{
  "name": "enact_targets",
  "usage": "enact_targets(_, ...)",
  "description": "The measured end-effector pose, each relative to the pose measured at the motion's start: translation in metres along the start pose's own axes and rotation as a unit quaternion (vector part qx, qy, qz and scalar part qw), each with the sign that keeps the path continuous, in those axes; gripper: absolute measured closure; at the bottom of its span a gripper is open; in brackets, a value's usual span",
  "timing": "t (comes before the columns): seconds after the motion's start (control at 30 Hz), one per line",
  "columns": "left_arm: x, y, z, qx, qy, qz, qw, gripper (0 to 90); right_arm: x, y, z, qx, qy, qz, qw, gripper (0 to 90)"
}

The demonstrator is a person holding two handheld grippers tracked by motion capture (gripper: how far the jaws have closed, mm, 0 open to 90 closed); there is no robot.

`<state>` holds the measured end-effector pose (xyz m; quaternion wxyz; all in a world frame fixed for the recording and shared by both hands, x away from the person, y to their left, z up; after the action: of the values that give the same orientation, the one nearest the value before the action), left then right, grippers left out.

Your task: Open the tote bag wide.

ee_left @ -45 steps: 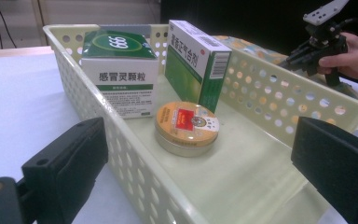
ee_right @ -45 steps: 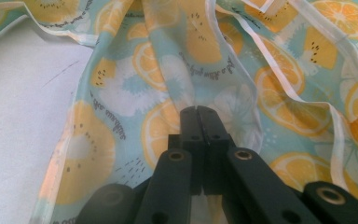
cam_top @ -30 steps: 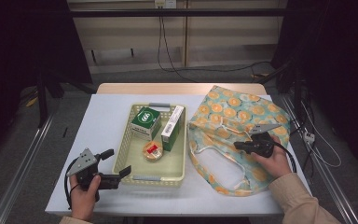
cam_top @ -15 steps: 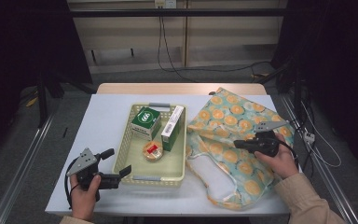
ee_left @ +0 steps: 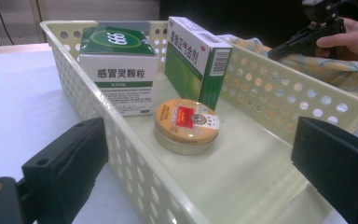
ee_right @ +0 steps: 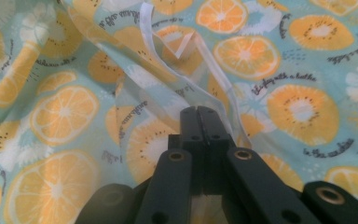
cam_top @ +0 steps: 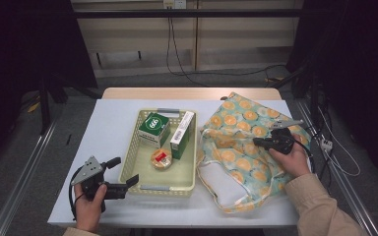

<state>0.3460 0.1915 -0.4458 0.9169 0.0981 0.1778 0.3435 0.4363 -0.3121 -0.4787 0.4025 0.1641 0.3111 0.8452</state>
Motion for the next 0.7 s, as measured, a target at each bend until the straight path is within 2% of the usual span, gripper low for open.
enact_targets(0.03, 0.0, 0.0, 0.0, 0.001, 0.0, 0.0, 1.0, 3.8, 0.001, -0.002, -0.002, 0.001, -0.005, 0.004, 1.0, 90.0)
enact_targets(0.23, -0.001, 0.0, 0.0, 0.0, -0.001, 0.001, 1.0, 3.7, 0.008, -0.009, -0.013, 0.014, 0.02, 0.004, 0.9997, 88.3)
enact_targets(0.33, -0.001, 0.0, 0.0, 0.002, -0.005, 0.001, 1.0, 3.7, 0.01, -0.01, -0.014, 0.011, 0.02, 0.005, 0.9997, 85.8)
enact_targets(0.43, -0.001, 0.0, 0.0, 0.002, -0.003, 0.001, 1.0, 3.8, 0.012, -0.01, -0.015, 0.005, 0.007, 0.017, 0.9998, 75.6)
enact_targets(0.53, 0.0, 0.0, 0.0, 0.002, -0.002, 0.002, 1.0, 3.8, 0.018, -0.01, -0.015, 0.004, 0.011, 0.027, 0.9996, 61.5)
enact_targets(0.6, 0.0, 0.0, 0.0, 0.002, -0.003, 0.002, 1.0, 3.8, 0.022, -0.01, -0.015, 0.003, 0.02, 0.028, 0.9994, 57.5)
enact_targets(0.7, -0.001, 0.0, 0.001, 0.002, -0.005, 0.002, 1.0, 3.8, 0.028, -0.01, -0.015, 0.002, 0.018, 0.048, 0.9987, 50.7)
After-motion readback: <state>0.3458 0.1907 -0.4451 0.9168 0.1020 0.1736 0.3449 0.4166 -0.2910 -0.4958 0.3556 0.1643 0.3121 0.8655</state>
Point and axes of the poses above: each handheld gripper's, and its own axes: y roughly backward along the jaws, z roughly out of its top, x roughly to its left, the point moved 5 cm from there along -y, roughly forward along the jaws, and after that the axes turned 5 degrees about y, right-handed, at the moved point
